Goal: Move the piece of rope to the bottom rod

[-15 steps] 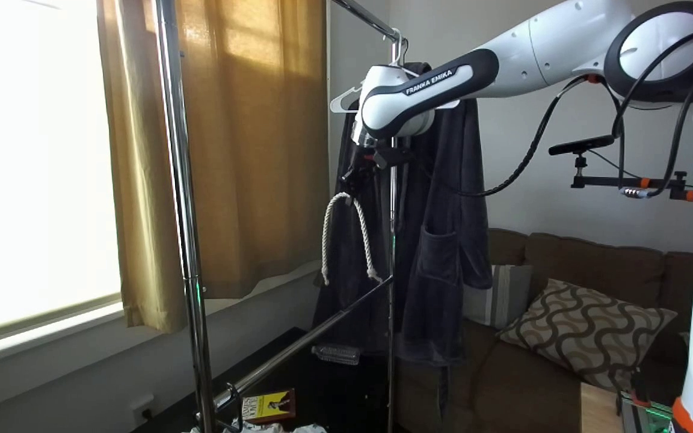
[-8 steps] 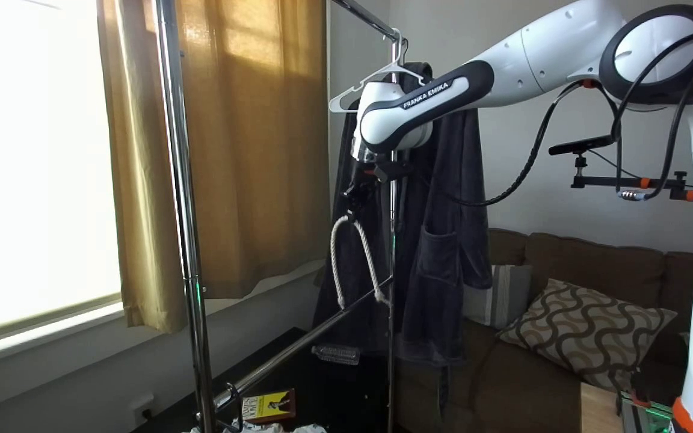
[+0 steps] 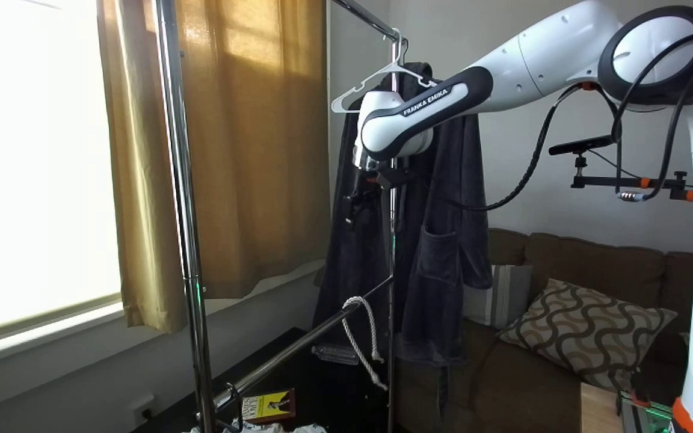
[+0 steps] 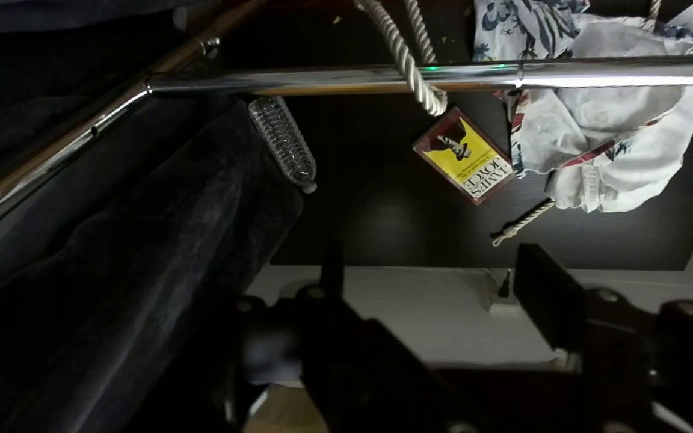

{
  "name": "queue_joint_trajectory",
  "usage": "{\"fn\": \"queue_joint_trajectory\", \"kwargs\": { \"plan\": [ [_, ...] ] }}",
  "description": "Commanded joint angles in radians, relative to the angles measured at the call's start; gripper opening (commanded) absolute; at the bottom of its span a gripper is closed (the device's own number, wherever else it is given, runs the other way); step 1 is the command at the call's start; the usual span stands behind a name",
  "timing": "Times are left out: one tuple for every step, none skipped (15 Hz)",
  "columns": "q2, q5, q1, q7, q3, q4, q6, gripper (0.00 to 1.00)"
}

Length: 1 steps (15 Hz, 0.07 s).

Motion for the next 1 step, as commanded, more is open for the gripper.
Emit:
{"fn": "queue_joint_trajectory", "kwargs": {
  "plan": [
    [-0.002, 0.000, 0.000, -0.002, 0.000, 0.005, -0.003, 0.87]
  ]
}}
